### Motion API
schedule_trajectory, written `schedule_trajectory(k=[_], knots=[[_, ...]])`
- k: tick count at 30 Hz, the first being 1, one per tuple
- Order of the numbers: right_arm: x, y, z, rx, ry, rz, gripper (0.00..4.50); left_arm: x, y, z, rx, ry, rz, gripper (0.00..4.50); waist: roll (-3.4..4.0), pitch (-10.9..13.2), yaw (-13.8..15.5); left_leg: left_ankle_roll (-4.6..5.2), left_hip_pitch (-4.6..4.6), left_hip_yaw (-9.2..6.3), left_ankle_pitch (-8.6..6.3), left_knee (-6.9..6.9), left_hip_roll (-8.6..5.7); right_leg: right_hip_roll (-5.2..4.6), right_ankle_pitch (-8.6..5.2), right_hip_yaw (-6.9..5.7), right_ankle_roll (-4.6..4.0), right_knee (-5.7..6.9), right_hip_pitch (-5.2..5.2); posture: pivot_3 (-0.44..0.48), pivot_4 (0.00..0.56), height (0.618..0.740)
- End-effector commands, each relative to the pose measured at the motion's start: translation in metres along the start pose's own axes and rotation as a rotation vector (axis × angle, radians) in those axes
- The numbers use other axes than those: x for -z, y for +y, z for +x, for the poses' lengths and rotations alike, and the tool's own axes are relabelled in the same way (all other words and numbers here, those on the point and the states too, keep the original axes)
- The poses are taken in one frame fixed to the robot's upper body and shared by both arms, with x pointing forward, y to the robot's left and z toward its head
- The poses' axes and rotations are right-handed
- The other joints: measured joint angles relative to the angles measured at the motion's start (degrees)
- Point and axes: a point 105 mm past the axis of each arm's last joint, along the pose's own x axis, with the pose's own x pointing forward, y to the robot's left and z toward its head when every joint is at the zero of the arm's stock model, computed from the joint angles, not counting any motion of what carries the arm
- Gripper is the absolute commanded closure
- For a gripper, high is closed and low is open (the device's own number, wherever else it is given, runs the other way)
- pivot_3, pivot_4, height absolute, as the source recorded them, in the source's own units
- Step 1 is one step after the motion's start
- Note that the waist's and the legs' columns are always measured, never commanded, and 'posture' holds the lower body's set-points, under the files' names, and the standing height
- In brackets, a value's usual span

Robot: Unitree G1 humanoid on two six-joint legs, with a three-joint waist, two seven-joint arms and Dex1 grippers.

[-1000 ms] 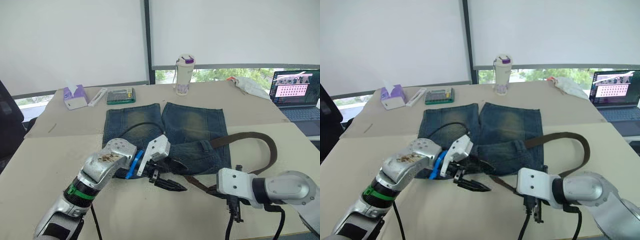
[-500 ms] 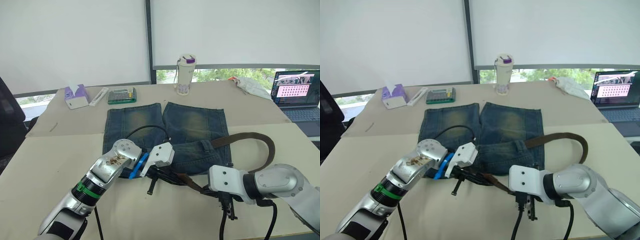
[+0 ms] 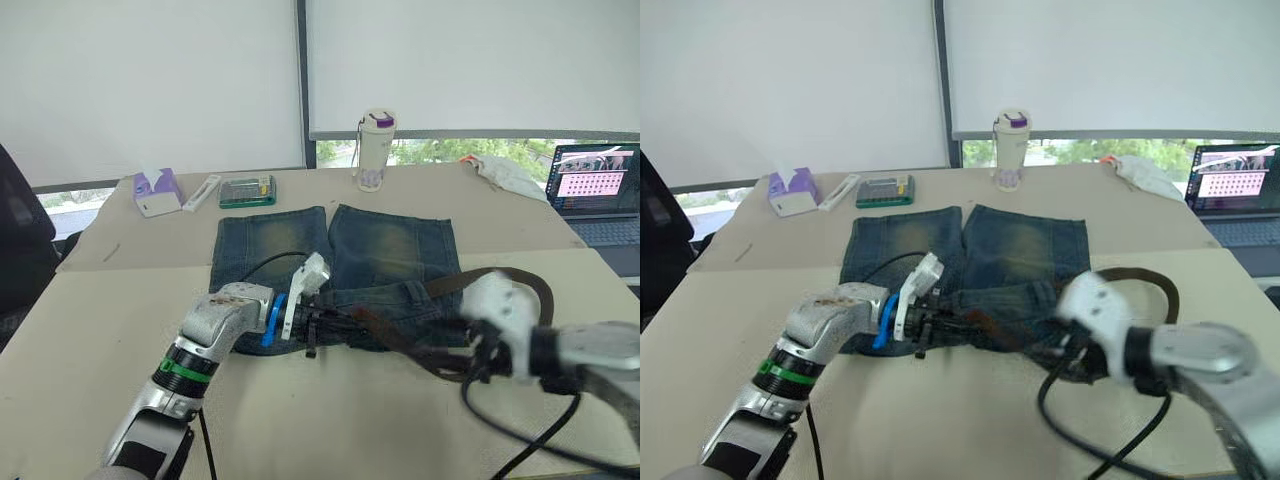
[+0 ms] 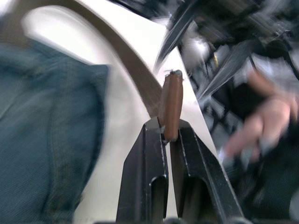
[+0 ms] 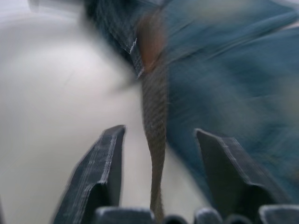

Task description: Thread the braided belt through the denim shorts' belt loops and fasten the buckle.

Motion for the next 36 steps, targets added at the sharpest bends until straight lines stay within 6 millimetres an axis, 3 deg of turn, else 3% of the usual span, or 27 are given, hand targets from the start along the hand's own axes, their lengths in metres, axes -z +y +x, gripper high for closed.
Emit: schedule_trajectory(k=[1,5,9,13,16,28,36], knots=[[-0.022,0.006,-0.016,0.045,-0.159,0.057,1.88,-0.017,0.003,0.005,-0.020,-0.109,-0.190,4.50,0.04,-0.02,0.15,0.00,-0.01,-0.03,0.00,0.00,0.01,0.02,0.00,-0.01,0.00,0.00,0.00,0.000,0.150,0.740],[-0.025,0.016,-0.010,0.029,-0.213,0.129,1.88,-0.034,0.000,0.012,0.009,-0.210,-0.324,4.50,0.04,-0.03,0.14,-0.05,0.00,-0.01,0.03,-0.01,0.00,-0.01,0.02,0.07,-0.03,0.02,-0.04,0.000,0.150,0.740],[-0.014,0.028,0.013,0.017,-0.249,0.298,1.88,-0.048,-0.010,0.013,0.075,-0.274,-0.395,4.50,0.02,-0.03,0.00,-0.12,0.02,0.00,0.06,-0.08,0.04,0.00,0.02,0.11,-0.04,0.03,-0.06,0.000,0.150,0.740],[-0.010,0.028,0.028,0.038,-0.310,0.450,1.88,-0.056,-0.019,0.009,0.113,-0.294,-0.410,4.50,0.14,-0.09,-0.34,-0.44,0.02,0.11,0.24,-0.11,0.00,-0.06,0.02,0.24,-0.02,0.06,-0.14,0.000,0.150,0.740],[-0.017,0.022,0.034,0.056,-0.408,0.543,1.88,-0.059,-0.023,0.004,0.136,-0.307,-0.420,4.50,0.23,-0.14,-0.53,-0.47,0.02,0.11,0.26,-0.10,-0.01,-0.02,0.03,0.23,-0.01,0.05,-0.13,0.000,0.150,0.740],[-0.040,0.001,0.033,0.074,-0.592,0.676,1.88,-0.057,-0.034,-0.005,0.163,-0.298,-0.436,4.50,0.49,-0.31,-0.76,-0.49,0.04,0.11,0.27,-0.13,-0.02,0.02,0.03,0.23,-0.01,0.02,-0.13,0.000,0.150,0.740],[-0.048,-0.005,0.030,0.094,-0.627,0.700,1.88,-0.060,-0.035,-0.007,0.190,-0.315,-0.468,4.50,0.48,-0.30,-0.76,-0.50,0.03,0.11,0.28,-0.14,-0.02,0.02,0.03,0.23,-0.01,0.01,-0.13,0.000,0.150,0.740]])
